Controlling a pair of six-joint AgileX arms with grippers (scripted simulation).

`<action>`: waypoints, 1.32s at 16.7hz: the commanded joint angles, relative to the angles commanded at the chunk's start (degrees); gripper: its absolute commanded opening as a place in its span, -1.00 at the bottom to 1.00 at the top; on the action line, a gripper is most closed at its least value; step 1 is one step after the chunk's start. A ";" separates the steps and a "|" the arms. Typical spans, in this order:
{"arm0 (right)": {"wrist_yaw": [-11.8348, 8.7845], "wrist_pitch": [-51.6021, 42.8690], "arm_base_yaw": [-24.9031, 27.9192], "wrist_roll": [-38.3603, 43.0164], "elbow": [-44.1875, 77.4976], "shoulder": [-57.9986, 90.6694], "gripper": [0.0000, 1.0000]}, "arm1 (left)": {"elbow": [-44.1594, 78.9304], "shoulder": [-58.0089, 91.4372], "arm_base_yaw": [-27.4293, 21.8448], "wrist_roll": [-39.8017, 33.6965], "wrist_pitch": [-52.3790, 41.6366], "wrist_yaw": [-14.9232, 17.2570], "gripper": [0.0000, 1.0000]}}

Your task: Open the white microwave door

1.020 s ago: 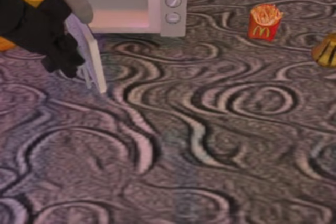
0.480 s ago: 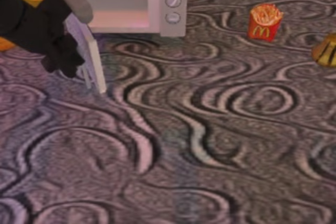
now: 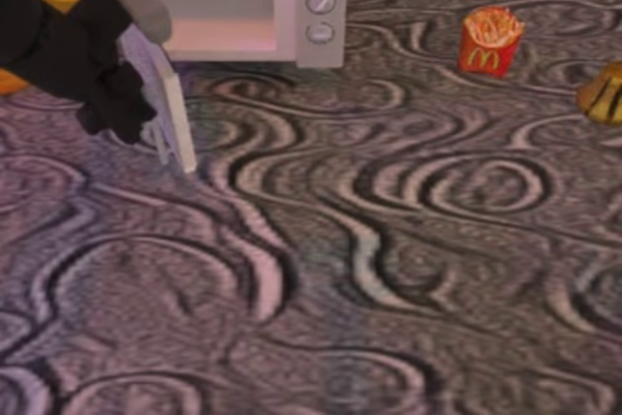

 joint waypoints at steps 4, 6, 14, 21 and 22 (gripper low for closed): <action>0.00 0.00 0.00 0.00 0.00 0.00 1.00 | -0.12 -0.01 -0.14 0.07 -0.16 0.25 -1.00; 0.00 0.00 0.00 0.00 0.00 0.00 1.00 | 0.28 0.21 0.45 1.78 -0.87 0.75 -1.00; 0.00 0.00 0.00 0.00 0.00 0.00 1.00 | 1.42 0.94 3.24 8.66 -3.94 2.88 -1.00; 0.00 0.00 0.00 0.00 0.00 0.00 1.00 | 1.42 0.94 3.24 8.66 -3.94 2.88 -1.00; 0.00 0.00 0.00 0.00 0.00 0.00 1.00 | 1.42 0.94 3.24 8.66 -3.94 2.88 -1.00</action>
